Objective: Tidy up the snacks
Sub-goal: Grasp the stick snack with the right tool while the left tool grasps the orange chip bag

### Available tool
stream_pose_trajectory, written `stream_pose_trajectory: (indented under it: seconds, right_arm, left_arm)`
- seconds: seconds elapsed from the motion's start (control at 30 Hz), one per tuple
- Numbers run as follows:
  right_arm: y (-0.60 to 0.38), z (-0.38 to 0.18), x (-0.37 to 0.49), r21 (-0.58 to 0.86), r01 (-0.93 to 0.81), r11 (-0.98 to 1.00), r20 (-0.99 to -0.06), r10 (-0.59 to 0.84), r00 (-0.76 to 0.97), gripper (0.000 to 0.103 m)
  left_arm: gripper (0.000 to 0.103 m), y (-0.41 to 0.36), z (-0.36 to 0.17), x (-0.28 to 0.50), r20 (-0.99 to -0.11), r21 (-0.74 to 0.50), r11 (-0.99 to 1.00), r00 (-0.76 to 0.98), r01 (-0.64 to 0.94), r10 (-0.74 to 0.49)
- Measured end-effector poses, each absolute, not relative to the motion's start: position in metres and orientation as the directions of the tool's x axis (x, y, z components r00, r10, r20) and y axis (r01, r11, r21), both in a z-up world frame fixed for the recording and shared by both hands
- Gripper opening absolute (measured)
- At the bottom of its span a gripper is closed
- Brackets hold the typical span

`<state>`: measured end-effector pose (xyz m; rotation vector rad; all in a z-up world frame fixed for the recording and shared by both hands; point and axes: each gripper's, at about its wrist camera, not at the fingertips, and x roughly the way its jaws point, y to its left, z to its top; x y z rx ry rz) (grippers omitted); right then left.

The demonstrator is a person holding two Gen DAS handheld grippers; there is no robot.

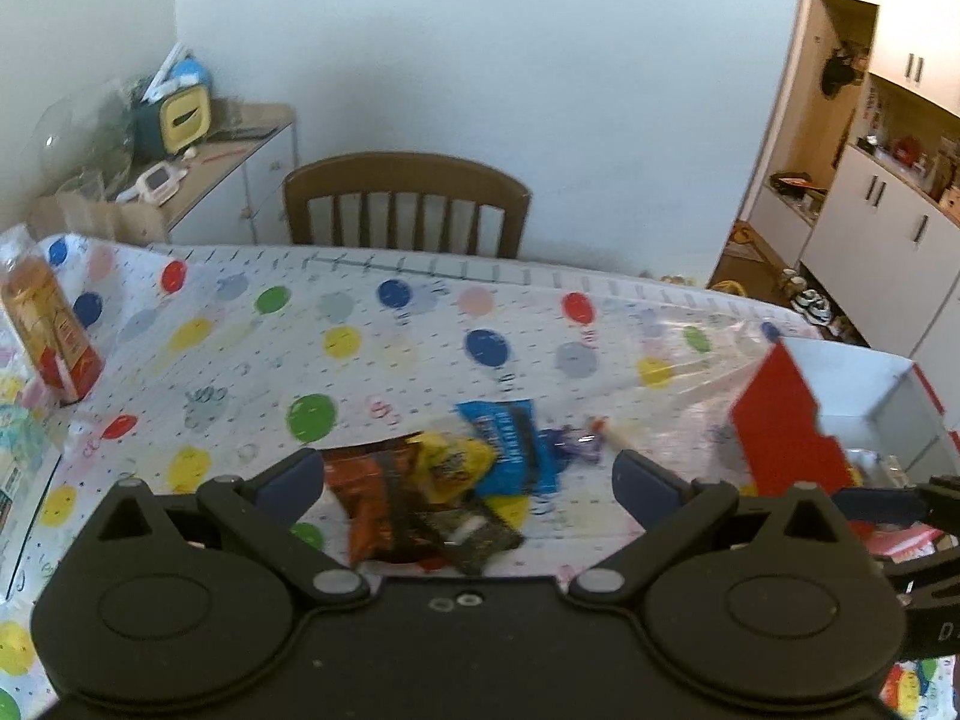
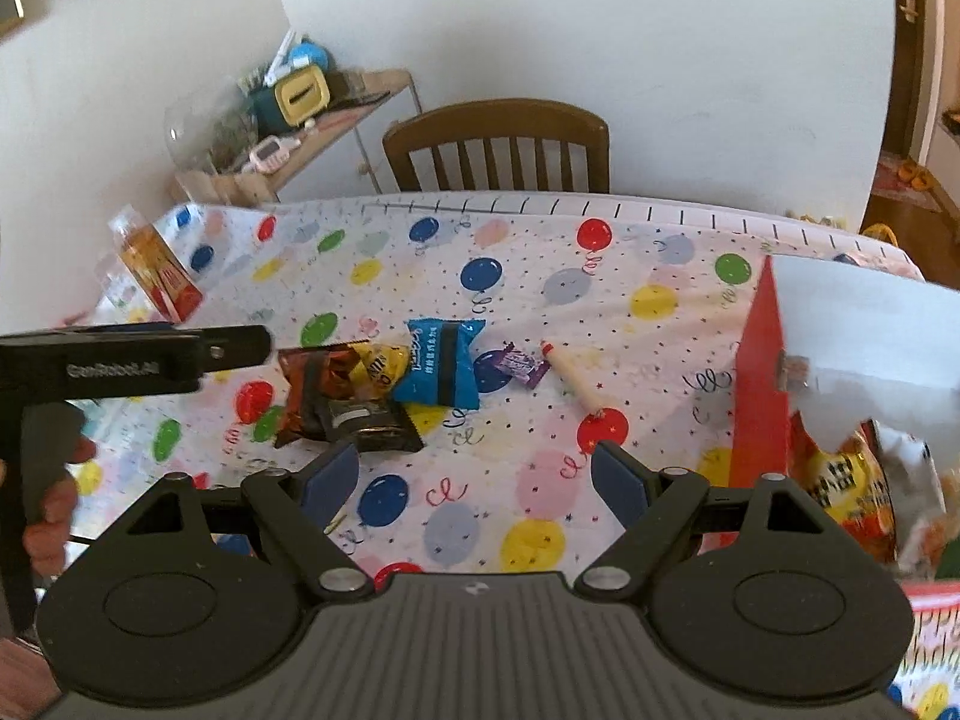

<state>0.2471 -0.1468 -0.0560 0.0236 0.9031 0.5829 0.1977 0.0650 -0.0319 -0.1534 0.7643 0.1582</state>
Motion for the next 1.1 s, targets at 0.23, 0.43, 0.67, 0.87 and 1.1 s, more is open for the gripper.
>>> stream_pose_trajectory:
  seconds: [0.23, 0.43, 0.67, 0.87, 1.1]
  right_arm:
    - [-0.129, -0.091, 0.285, 0.213, -0.441, 0.872, -0.787, 0.421, 0.451, 0.085]
    - [-0.115, -0.118, 0.312, 0.160, -0.446, 0.880, -0.813, 0.374, 0.447, 0.085]
    - [-0.101, -0.146, 0.347, 0.111, -0.449, 0.887, -0.842, 0.324, 0.432, 0.072]
    - [-0.095, -0.166, 0.375, 0.091, -0.447, 0.890, -0.863, 0.294, 0.410, 0.052]
    - [-0.090, -0.177, 0.386, 0.080, -0.472, 0.878, -0.869, 0.293, 0.399, 0.037]
  left_arm:
    - [0.102, 0.103, -0.066, 0.210, -0.750, -0.080, 0.960, 0.650, -0.270, 0.120]
    - [0.099, 0.122, -0.093, 0.227, -0.790, -0.085, 0.942, 0.598, -0.323, 0.134]
    - [0.093, 0.127, -0.111, 0.250, -0.811, -0.097, 0.928, 0.569, -0.360, 0.137]
    - [0.088, 0.125, -0.122, 0.266, -0.829, -0.100, 0.927, 0.545, -0.362, 0.123]
    - [0.077, 0.130, -0.136, 0.275, -0.855, -0.121, 0.920, 0.509, -0.374, 0.094]
